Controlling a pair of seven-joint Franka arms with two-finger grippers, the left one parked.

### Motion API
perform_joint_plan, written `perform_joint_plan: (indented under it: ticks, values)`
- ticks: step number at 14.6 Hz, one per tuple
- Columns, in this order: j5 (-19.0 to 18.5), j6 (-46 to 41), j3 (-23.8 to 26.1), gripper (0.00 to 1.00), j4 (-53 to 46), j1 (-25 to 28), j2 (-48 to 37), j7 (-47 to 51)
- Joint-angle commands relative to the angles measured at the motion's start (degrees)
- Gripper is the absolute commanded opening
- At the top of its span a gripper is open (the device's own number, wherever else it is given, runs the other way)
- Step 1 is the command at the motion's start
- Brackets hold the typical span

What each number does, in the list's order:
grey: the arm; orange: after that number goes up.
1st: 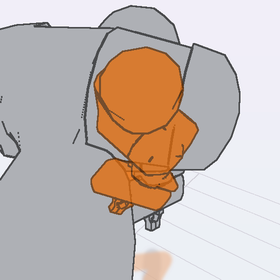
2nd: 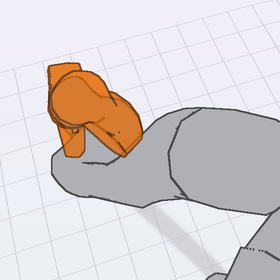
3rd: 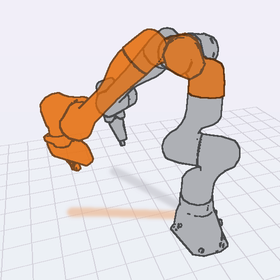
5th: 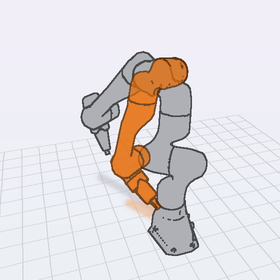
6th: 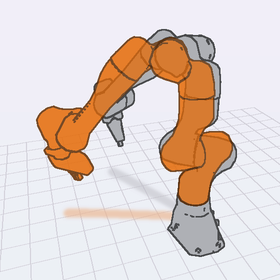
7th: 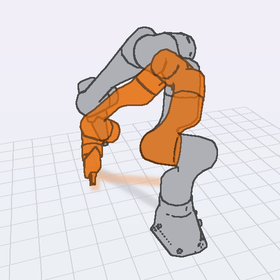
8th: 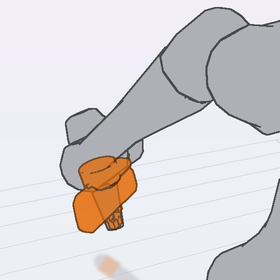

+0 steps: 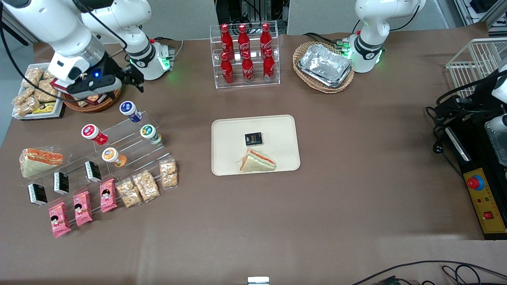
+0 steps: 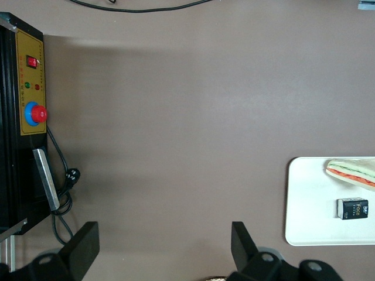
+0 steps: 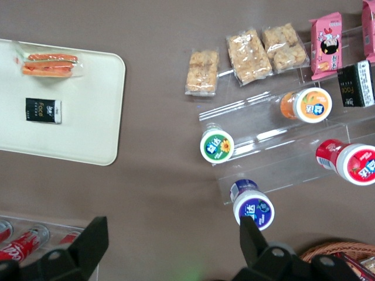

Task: Place green gum on tray
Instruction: 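Lower the open right gripper onto the green-labelled gum bottle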

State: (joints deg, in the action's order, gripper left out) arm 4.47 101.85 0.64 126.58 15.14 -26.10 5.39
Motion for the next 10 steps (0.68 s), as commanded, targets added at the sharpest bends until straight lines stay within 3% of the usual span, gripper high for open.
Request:
perform_joint_plan:
  ticks: [1, 10]
  values:
    - [-1.47, 3.0, -0.73, 1.0, 3.23, -1.51, -0.8, -0.11]
    - [-1.4, 24.07, -0.73, 1.0, 12.88, -3.01, 12.03, 1.12]
